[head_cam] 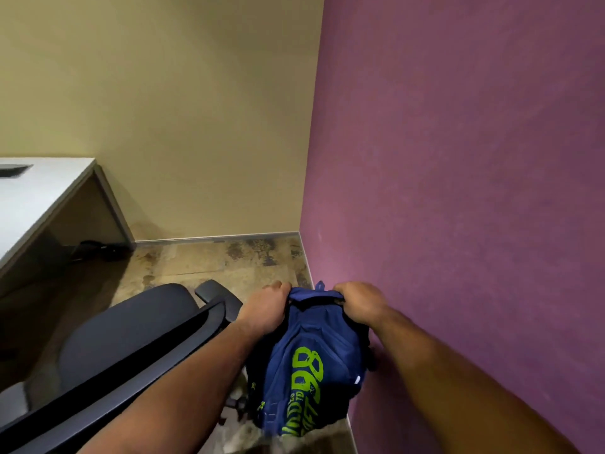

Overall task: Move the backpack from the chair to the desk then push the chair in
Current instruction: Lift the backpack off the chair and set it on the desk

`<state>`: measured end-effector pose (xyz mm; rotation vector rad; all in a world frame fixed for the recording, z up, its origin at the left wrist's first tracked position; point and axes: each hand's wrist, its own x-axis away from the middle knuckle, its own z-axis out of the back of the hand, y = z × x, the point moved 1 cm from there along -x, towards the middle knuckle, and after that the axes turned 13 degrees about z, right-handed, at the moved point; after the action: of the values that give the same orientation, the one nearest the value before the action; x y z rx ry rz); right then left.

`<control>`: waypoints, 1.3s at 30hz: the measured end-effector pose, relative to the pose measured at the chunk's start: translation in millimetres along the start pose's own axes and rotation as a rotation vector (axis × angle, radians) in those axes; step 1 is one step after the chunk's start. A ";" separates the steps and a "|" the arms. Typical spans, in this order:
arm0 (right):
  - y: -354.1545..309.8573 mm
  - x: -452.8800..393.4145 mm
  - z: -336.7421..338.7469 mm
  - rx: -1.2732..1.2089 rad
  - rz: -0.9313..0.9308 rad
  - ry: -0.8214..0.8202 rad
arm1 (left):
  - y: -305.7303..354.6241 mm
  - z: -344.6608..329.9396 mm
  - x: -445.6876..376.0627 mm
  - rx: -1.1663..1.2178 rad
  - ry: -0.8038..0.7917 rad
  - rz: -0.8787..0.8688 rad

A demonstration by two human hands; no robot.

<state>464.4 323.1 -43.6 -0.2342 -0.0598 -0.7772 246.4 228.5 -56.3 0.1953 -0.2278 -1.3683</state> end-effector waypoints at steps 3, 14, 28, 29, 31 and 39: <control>19.0 -34.3 15.2 0.030 0.034 0.025 | 2.5 4.7 -33.7 -0.028 0.019 0.058; 60.6 -167.1 65.3 0.104 0.134 0.162 | -14.4 27.8 -161.8 -0.041 0.108 0.218; 93.3 -407.0 101.8 0.135 0.233 0.146 | -118.1 56.0 -369.1 -0.050 0.144 0.280; 91.6 -421.0 104.8 0.141 0.249 0.143 | -126.3 59.3 -378.3 -0.055 0.149 0.289; 86.7 -446.6 110.2 0.152 0.282 0.130 | -141.7 64.7 -393.7 -0.069 0.150 0.310; 51.9 -563.9 137.2 0.195 0.389 0.104 | -216.9 101.4 -454.5 -0.066 0.215 0.400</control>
<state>103.5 778.2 1.4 -0.0165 0.0091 -0.3916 -70.3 632.6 -38.6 0.2261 -0.0373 -0.9479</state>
